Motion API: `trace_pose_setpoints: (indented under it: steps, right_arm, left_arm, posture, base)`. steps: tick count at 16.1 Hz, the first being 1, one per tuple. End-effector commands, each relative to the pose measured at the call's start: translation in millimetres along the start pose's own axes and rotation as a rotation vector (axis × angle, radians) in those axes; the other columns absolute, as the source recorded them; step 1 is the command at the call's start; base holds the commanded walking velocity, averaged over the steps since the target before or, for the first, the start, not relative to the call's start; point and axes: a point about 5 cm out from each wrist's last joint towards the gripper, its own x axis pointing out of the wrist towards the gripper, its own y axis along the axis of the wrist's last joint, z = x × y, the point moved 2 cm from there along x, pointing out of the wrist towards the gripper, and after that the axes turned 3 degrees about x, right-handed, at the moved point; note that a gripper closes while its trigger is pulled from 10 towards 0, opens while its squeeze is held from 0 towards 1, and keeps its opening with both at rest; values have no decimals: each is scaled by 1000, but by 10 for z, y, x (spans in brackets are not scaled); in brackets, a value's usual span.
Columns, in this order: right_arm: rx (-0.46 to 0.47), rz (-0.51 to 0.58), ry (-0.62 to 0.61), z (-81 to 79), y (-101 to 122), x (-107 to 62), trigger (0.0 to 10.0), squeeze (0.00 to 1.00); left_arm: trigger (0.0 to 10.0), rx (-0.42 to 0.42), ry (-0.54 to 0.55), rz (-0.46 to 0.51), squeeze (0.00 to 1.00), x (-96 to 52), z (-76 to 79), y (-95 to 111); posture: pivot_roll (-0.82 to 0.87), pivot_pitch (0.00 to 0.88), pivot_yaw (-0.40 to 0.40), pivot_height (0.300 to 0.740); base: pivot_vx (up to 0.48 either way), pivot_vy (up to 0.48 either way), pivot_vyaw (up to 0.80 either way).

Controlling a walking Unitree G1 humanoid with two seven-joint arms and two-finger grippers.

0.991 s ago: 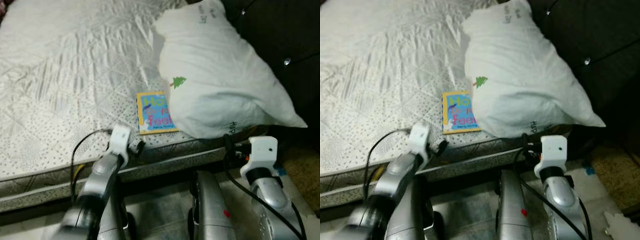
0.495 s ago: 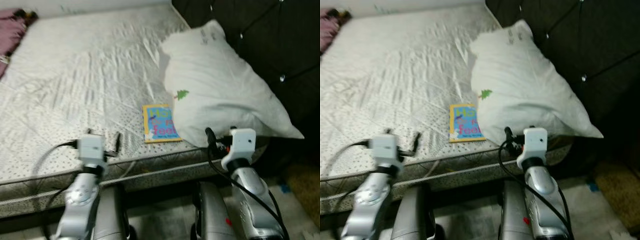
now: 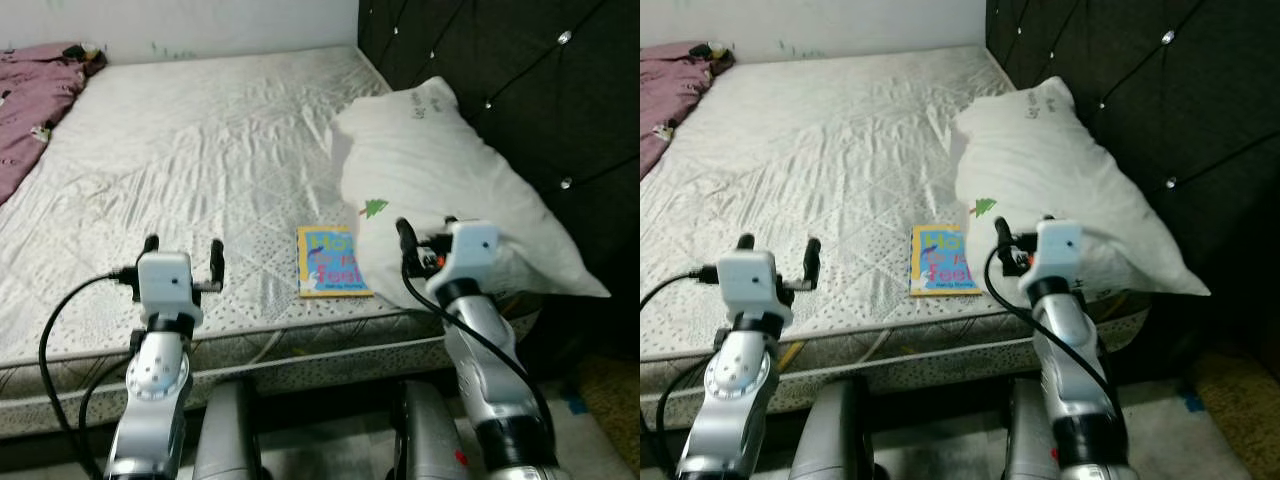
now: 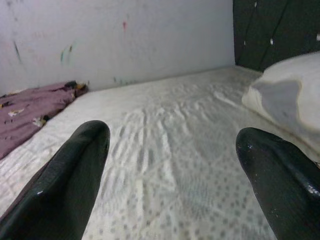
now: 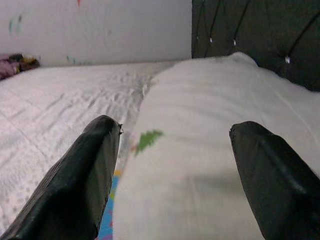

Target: Clean up the room

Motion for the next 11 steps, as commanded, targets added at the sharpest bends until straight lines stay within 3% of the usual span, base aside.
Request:
trace_pose_setpoints:
  steps: [1, 5, 11]
  right_arm:
    - [11, 23, 17, -39, 54, 51, 10000, 0]
    - [19, 56, -10, -8, 96, 116, 10000, 0]
    - [25, 48, -40, 45, -6, 139, 10000, 0]
  left_arm:
    - [10000, 14, 30, 3, 0, 41, -73, 4]
    - [10000, 17, 48, 7, 0, 243, -161, 21]
    - [10000, 98, -49, -52, 0, 329, -95, -160]
  posture:
    - [13, 0, 37, 597]
    - [5, 0, 55, 639]
    - [19, 0, 75, 701]
  base:
    - [0, 0, 0]
    - [0, 0, 0]
    - [0, 0, 0]
